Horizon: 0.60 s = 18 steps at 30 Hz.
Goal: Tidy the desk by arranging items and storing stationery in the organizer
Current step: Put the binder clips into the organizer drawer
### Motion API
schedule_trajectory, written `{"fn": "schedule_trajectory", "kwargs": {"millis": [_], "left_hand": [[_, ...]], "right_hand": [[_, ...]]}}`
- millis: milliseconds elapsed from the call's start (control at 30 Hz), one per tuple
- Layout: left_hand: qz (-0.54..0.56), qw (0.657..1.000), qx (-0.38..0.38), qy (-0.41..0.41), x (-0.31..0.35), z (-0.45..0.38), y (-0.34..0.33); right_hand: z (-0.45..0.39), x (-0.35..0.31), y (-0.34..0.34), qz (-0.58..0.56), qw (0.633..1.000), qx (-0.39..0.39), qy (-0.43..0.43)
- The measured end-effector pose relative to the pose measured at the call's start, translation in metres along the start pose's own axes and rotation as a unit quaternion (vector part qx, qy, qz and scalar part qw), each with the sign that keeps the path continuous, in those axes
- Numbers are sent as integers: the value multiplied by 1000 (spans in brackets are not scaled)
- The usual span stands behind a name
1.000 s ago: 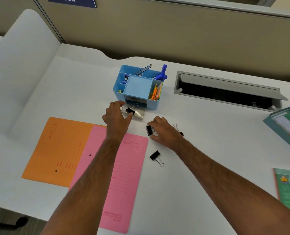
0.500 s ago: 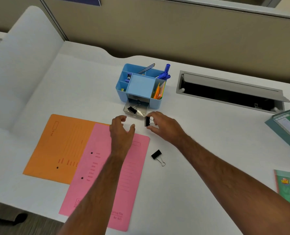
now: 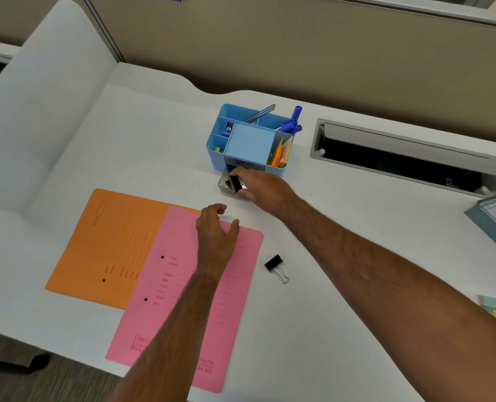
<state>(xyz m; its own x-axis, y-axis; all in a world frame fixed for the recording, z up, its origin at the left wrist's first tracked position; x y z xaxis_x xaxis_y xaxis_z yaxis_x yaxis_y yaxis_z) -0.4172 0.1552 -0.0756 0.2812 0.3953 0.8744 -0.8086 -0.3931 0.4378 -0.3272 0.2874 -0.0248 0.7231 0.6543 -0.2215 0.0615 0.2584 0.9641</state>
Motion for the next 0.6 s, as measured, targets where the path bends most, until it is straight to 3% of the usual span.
{"fn": "schedule_trajectory", "kwargs": {"millis": [400,600], "left_hand": [[-13,999,-26,-15,4,6,-8],[-4,995,-93,-23,9,18,-27]], "right_hand": [[28,33,-3,-58,996,19,-71],[80,78,-21,-91,985,10,-145]]}}
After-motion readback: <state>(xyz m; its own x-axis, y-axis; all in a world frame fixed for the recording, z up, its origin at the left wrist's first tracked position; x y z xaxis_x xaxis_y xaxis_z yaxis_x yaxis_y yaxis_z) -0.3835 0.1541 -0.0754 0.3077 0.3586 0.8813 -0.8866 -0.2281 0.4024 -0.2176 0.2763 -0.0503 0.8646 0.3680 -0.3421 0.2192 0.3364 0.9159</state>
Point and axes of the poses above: each hand's wrist, its own z-axis away from the middle knuckle, its own y-axis out of the back of the hand, x = y × z, the point moved 10 cm from there along -z, towards the middle knuckle, and after that the axes turned 12 degrees about z, right-handed, at the moved point
